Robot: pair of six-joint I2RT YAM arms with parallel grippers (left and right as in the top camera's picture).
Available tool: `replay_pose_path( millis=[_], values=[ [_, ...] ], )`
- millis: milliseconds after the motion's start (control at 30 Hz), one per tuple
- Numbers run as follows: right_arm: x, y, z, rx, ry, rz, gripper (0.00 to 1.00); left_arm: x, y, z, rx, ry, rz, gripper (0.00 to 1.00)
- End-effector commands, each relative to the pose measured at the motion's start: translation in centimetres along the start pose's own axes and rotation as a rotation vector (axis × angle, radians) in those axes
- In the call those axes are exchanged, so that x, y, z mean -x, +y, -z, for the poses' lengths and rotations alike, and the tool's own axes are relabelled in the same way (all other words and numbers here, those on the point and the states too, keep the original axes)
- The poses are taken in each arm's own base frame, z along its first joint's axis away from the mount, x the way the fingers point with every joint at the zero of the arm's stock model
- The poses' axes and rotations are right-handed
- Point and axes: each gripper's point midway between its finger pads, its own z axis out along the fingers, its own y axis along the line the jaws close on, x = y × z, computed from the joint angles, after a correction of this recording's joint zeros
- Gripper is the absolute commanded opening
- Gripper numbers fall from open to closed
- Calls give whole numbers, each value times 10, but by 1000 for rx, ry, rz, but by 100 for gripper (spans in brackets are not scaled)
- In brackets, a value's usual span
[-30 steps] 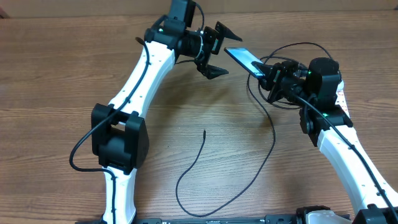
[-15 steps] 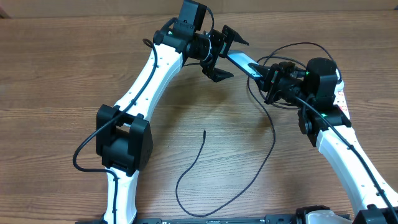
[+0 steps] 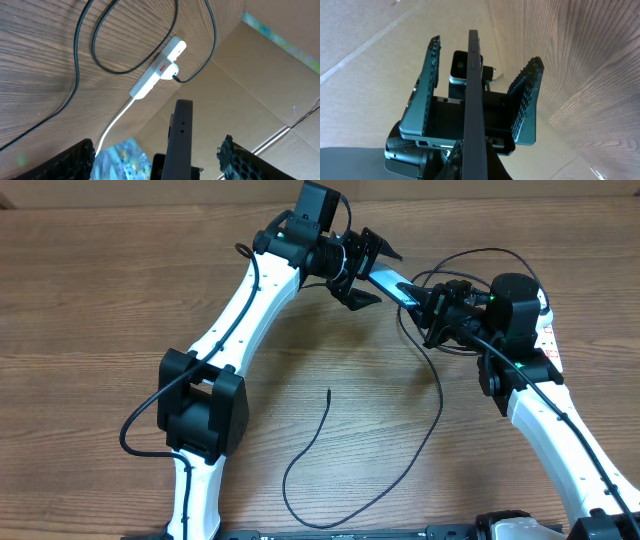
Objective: Plug charger to phone and switch on socket
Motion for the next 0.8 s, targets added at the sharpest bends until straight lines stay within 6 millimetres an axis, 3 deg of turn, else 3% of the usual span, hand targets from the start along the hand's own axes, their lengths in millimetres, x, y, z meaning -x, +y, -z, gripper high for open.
replay_pose_path(
  millis=[0,300,567,767],
  values=[
    [-11,11,1,22,32,28,4,-7,-8,-1,-11,-2,-24,80],
    [-11,11,1,21,35,29,4,-14,-8,-5,-8,9,-33,65],
    [-12,11,1,21,37,29,4,-18,-7,-9,-1,11,-40,60],
    [-13,10,1,19,42,29,4,-19,-7,-10,0,11,-41,50]
  ],
)
